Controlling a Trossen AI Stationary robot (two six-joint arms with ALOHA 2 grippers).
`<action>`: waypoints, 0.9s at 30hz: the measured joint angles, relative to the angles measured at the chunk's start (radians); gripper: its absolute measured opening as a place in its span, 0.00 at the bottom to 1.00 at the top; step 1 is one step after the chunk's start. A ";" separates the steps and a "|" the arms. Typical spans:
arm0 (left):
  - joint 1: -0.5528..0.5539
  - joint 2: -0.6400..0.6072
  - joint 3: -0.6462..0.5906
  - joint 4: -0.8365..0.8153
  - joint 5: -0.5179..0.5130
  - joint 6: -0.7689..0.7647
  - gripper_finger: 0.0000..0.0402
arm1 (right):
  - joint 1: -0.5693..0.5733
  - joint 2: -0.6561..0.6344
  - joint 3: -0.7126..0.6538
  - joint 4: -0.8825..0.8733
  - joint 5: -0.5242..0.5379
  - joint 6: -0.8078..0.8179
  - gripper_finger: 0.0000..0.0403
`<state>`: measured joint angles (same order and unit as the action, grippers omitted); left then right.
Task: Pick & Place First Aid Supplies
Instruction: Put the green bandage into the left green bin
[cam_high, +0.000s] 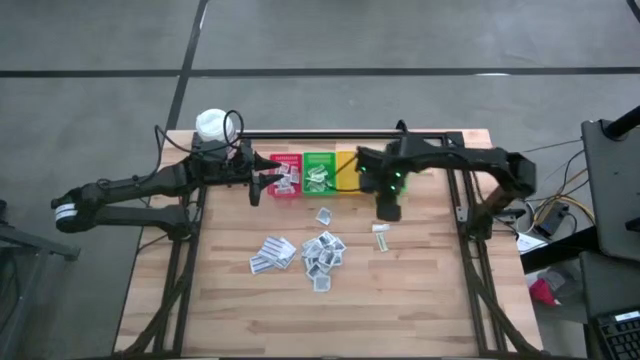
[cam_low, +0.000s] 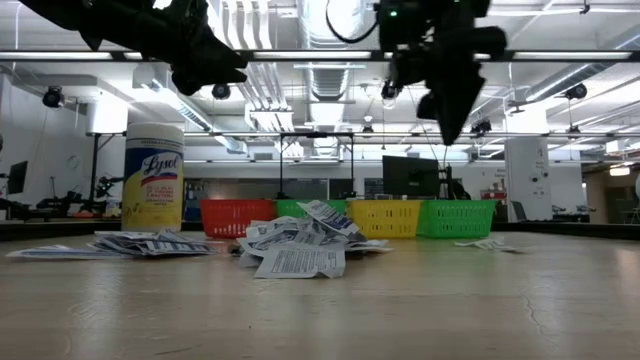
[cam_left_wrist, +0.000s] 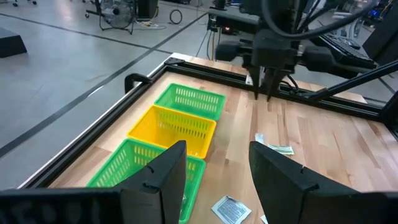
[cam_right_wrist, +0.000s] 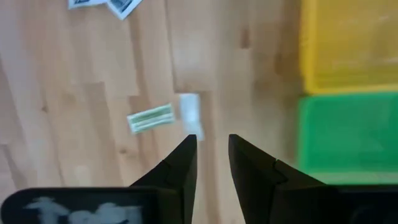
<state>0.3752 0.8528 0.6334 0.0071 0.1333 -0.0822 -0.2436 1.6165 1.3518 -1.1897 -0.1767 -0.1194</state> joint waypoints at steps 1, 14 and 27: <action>0.000 0.000 0.000 0.000 0.000 0.000 0.43 | 0.006 -0.026 -0.037 0.022 -0.006 0.014 0.22; 0.000 0.000 0.000 0.000 0.000 -0.004 0.43 | 0.058 -0.133 -0.350 0.238 -0.010 0.143 0.25; 0.000 0.000 0.000 0.000 0.000 -0.008 0.43 | 0.063 -0.109 -0.471 0.484 -0.007 0.103 0.20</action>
<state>0.3751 0.8532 0.6334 0.0074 0.1333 -0.0906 -0.1810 1.5076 0.8807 -0.7054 -0.1834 -0.0164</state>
